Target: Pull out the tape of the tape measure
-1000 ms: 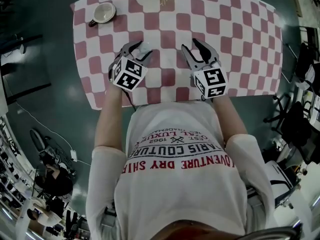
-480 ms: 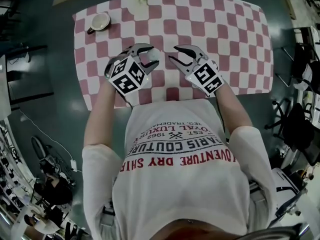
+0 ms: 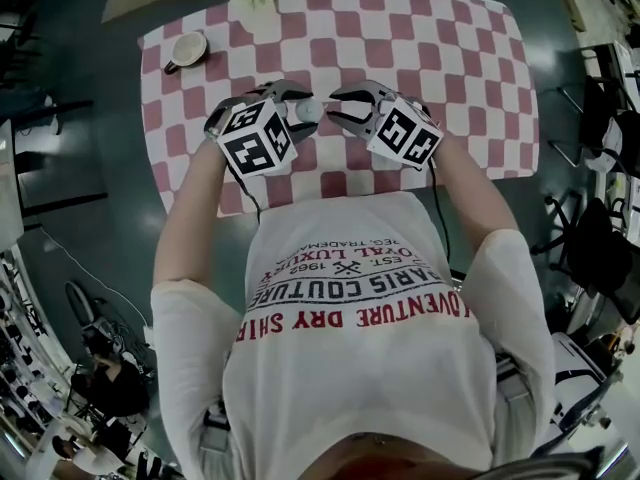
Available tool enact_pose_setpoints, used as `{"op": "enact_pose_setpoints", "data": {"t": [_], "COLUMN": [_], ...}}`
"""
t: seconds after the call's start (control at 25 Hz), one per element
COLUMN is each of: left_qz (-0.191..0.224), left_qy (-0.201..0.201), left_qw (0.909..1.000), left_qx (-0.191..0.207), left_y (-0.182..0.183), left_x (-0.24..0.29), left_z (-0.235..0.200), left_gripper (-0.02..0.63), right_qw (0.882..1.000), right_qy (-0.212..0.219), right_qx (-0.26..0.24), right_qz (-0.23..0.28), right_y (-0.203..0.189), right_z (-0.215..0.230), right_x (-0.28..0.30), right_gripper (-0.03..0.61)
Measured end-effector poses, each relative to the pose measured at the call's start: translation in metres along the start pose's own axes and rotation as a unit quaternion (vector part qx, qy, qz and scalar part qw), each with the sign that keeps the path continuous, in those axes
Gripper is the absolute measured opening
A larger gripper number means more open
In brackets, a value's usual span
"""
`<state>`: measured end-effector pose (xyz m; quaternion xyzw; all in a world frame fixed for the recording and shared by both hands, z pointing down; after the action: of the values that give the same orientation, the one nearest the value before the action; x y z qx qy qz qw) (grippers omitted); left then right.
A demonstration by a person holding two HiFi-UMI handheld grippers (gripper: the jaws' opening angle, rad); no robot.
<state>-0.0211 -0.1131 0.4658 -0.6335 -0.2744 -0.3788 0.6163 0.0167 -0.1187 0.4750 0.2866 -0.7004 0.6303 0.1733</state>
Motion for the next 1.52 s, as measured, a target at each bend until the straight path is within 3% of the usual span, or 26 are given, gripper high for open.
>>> {"op": "enact_pose_setpoints", "data": {"t": [0.16, 0.4, 0.68, 1.08, 1.36, 1.52], "left_qz": [-0.003, -0.010, -0.004, 0.013, 0.021, 0.049], "left_qy": [-0.017, -0.022, -0.016, 0.024, 0.091, 0.105], "left_qw": [0.9998, 0.9993, 0.9998, 0.9983, 0.9917, 0.9863], "left_qx": [0.011, 0.027, 0.007, -0.052, -0.088, -0.117], "left_y": [0.004, 0.007, 0.005, 0.004, -0.003, 0.000], "left_x": [0.005, 0.007, 0.007, 0.008, 0.009, 0.010], "left_z": [0.006, 0.008, 0.002, -0.015, -0.036, -0.040], "left_gripper": [0.233, 0.233, 0.233, 0.233, 0.232, 0.232], "right_qw": [0.999, 0.992, 0.992, 0.999, 0.995, 0.990], "right_qy": [0.021, 0.059, 0.052, 0.009, -0.073, -0.105], "right_qx": [-0.040, -0.107, -0.111, -0.040, 0.030, 0.070], "right_qz": [-0.012, -0.043, -0.035, -0.027, -0.056, -0.058], "right_y": [0.000, -0.002, 0.000, 0.000, -0.015, -0.022], "right_z": [-0.004, -0.011, -0.009, 0.010, 0.037, 0.046], "right_x": [0.000, 0.000, 0.001, 0.004, -0.005, -0.013], "right_gripper": [0.123, 0.069, 0.035, 0.031, 0.029, 0.031]}}
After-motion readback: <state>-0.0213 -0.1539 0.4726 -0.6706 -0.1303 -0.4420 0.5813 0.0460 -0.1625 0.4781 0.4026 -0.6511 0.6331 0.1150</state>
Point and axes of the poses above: the fingertips, and each gripper's own axes: x forward along the fingers, z to its right, y out of its top, the point moved 2 cm from there along -x, backward along the fingers, and after that the axes turned 6 degrees about -x, right-handed, at the moved point
